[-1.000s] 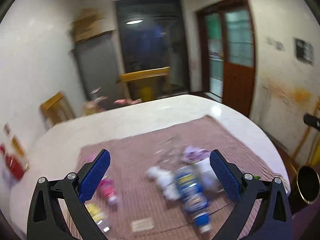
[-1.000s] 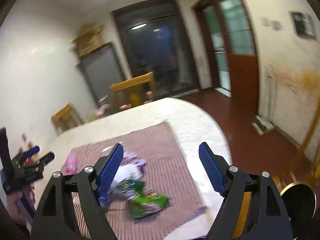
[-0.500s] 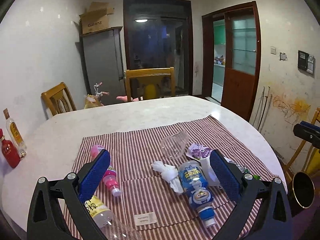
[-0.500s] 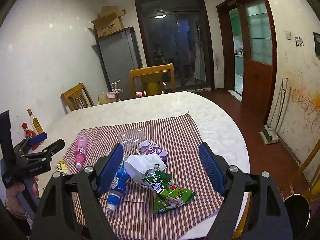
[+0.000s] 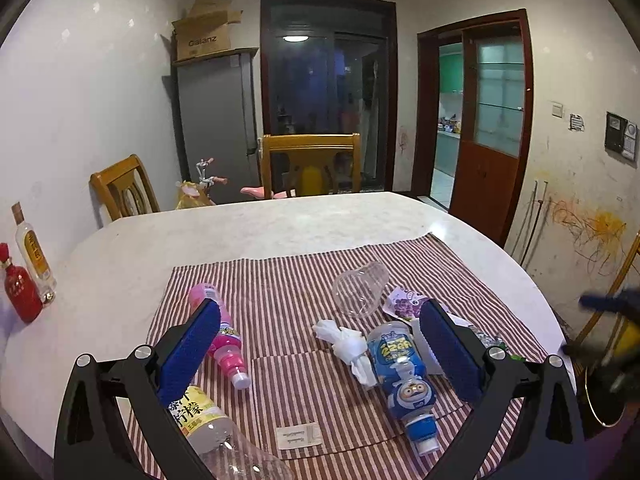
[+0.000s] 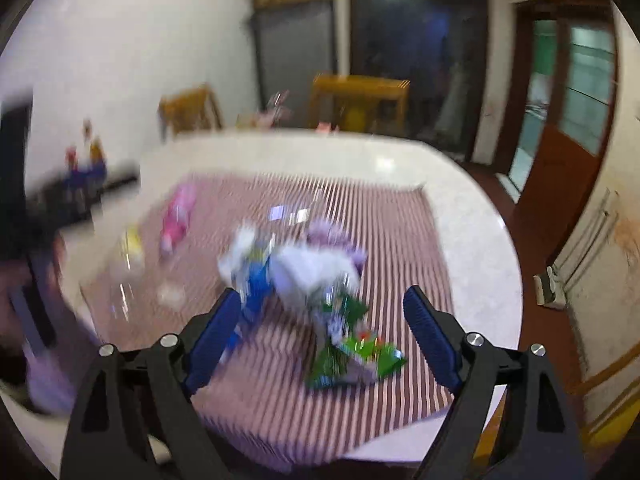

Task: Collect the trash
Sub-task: 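Grasp the green snack bag with the right tool while the left tool grasps the white face mask, then open the right tool over the black bin while the left tool drops the mask in, then move both tools back over the tablecloth, then grasp the clear plastic cup with the right tool while the left tool grasps the white tissue, then carry the cup and tissue to the black bin and open both tools over it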

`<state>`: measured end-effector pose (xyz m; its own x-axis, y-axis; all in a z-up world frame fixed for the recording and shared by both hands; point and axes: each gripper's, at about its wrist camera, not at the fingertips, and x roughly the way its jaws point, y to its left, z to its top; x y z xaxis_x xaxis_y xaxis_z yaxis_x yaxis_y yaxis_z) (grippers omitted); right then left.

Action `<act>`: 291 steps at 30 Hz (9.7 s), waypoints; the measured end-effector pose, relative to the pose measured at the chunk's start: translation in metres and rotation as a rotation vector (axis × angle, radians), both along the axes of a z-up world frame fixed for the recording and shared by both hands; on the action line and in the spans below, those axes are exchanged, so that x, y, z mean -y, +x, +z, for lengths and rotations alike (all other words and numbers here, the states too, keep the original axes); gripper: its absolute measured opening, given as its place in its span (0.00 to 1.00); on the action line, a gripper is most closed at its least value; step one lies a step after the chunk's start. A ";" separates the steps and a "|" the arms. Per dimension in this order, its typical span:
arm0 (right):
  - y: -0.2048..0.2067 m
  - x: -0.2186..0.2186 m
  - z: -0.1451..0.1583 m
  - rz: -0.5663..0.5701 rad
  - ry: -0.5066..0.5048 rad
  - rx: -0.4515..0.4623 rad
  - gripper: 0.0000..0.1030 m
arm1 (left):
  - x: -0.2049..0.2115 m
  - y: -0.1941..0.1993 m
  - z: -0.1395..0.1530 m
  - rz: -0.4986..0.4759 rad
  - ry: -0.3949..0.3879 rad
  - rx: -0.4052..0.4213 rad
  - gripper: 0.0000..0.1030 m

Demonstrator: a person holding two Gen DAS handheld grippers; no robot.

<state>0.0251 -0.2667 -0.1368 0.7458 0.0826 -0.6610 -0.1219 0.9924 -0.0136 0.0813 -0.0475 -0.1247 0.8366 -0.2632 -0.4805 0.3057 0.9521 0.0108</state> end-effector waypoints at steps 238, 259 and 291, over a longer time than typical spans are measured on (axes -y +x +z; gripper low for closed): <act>0.191 -0.021 -0.026 -0.113 0.156 -0.072 0.08 | 0.010 0.159 -0.142 0.334 -0.127 -0.741 0.92; 0.168 0.009 -0.022 -0.148 0.238 -0.071 0.11 | 0.008 0.156 -0.109 0.168 -0.208 -0.563 0.19; -0.223 0.330 -0.151 -1.274 0.204 -0.272 0.12 | 0.289 -0.067 -0.004 -0.749 -0.007 -0.306 0.19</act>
